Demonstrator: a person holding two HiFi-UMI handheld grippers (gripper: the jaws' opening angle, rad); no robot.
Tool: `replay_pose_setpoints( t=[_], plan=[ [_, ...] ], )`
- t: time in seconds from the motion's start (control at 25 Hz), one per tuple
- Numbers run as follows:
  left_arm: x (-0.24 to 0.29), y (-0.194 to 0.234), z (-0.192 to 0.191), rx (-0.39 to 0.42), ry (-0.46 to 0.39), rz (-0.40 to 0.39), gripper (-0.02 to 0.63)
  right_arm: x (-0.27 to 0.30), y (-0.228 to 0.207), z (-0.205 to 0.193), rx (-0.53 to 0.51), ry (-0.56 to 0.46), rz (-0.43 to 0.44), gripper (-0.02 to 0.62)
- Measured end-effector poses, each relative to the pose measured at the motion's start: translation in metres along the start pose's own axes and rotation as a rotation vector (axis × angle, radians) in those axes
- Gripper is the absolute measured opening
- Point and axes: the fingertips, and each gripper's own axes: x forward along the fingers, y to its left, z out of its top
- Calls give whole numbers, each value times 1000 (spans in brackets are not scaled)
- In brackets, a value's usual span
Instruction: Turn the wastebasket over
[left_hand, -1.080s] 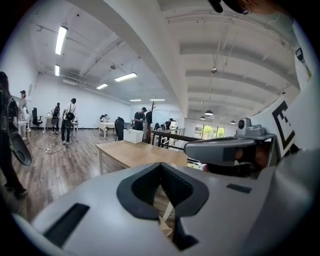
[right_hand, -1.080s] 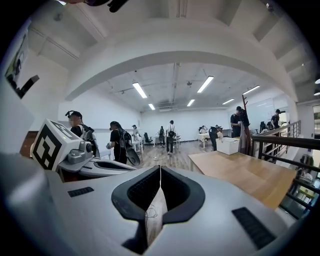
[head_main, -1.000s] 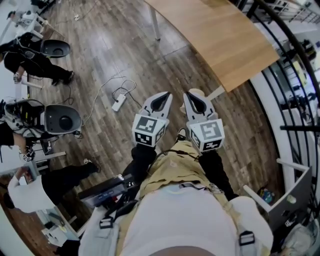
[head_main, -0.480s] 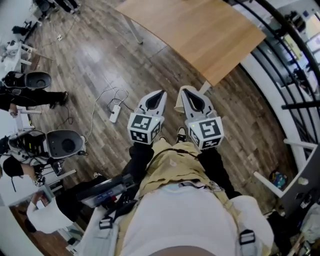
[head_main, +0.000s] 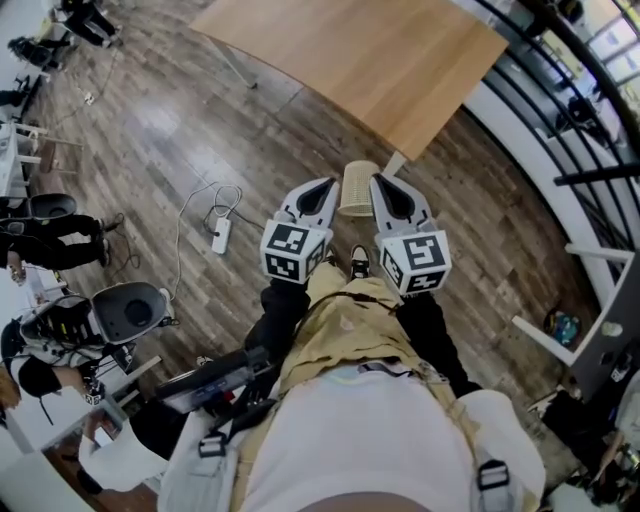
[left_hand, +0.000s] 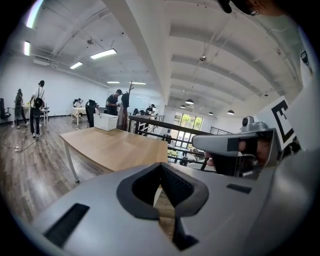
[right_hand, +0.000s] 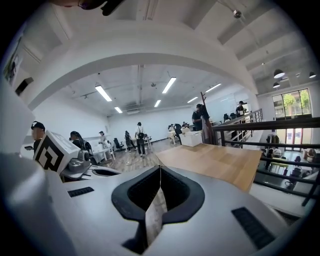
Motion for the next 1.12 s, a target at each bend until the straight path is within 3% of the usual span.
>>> replay_pose_setpoints(
  t=[0.16,0.44,0.84,1.0,1.12],
  plan=[
    [12,12,-15,-16,29,-23,2,20,-4,-17,19,40,1,21],
    [10,51,-106,-158,170,15,2,57,12,-105,73,254,43,21],
    [26,93,-281,-277,365,7,2,79,5,-303,111,571,49,21],
    [38,103,-354,-313,458,24,2,88,-2,-385,179,662,43,21],
    [52,109,-399,-321,502,33,2,98,-9,-437,168,712,61,21]
  ],
)
